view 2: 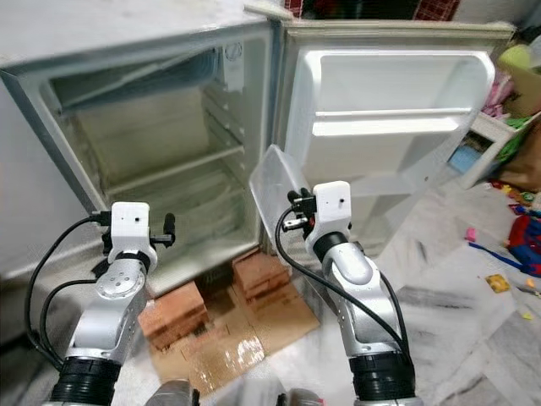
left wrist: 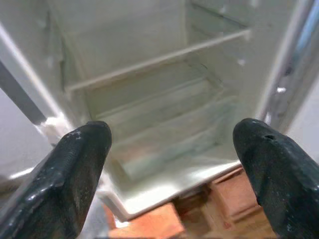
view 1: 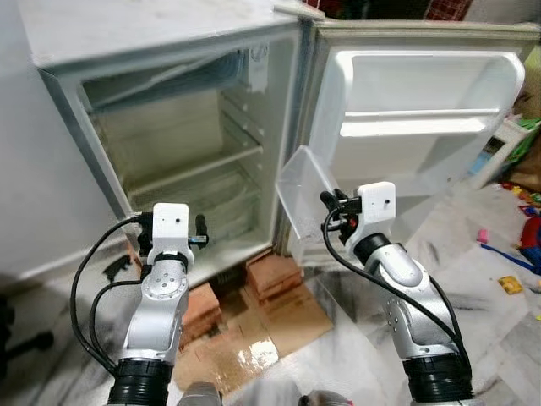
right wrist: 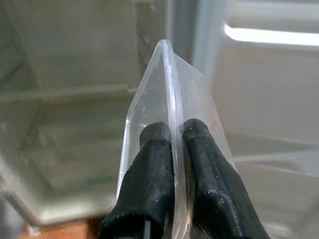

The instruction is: Restocking fridge

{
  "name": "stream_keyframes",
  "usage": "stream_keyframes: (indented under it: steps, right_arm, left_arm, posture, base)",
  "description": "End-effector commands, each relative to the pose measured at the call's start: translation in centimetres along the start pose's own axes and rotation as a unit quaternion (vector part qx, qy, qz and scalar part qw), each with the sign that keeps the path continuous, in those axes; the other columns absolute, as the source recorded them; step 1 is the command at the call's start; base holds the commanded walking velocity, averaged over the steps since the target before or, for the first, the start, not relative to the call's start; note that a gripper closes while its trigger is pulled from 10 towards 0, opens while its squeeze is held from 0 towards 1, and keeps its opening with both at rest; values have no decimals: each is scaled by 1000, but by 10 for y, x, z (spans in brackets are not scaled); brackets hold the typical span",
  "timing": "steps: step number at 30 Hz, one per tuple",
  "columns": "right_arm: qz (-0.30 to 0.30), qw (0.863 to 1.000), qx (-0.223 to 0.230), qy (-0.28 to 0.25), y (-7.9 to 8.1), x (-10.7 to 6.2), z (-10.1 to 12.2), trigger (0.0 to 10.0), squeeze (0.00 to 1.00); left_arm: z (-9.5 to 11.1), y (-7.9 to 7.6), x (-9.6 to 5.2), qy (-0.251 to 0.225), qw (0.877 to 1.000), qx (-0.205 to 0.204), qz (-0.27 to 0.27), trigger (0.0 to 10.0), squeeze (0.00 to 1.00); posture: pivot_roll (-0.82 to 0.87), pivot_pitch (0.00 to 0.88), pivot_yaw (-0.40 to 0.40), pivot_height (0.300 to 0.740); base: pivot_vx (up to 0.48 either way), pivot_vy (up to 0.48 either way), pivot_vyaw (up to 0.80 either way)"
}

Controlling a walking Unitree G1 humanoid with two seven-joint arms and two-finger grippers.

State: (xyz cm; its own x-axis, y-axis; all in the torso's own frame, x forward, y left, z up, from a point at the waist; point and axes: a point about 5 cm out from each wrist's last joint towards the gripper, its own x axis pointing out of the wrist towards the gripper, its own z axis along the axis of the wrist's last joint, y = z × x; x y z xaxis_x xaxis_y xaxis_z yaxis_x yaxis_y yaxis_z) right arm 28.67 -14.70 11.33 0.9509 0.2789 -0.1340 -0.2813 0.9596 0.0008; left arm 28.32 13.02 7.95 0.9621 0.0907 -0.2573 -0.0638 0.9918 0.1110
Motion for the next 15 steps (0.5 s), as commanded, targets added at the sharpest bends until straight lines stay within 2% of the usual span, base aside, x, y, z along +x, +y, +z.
stream_keyframes:
  steps: [1,8,13,15]
  right_arm:
    - [13,1000,1,-12,5,3,5,10000,0]
    - [27,999,-5,-18,7,4,7,10000,0]
    - [36,999,-1,-19,9,4,7,10000,0]
    - [36,999,1,-19,9,4,7,10000,0]
  left_arm:
    - [4,10,-1,-11,1000,-1,18,10000,0]
    - [8,22,-6,-24,999,-7,46,10000,0]
    - [9,44,-11,-33,993,-29,106,10000,0]
    - [7,47,-13,-29,994,-35,104,10000,0]
  posture:
    - [22,0,-26,740]
    - [26,0,-23,740]
    - [27,0,-25,740]
    - [29,0,-26,740]
  base:
    - [0,0,800]
    - [0,0,800]
    - [0,0,0]
    - [0,0,0]
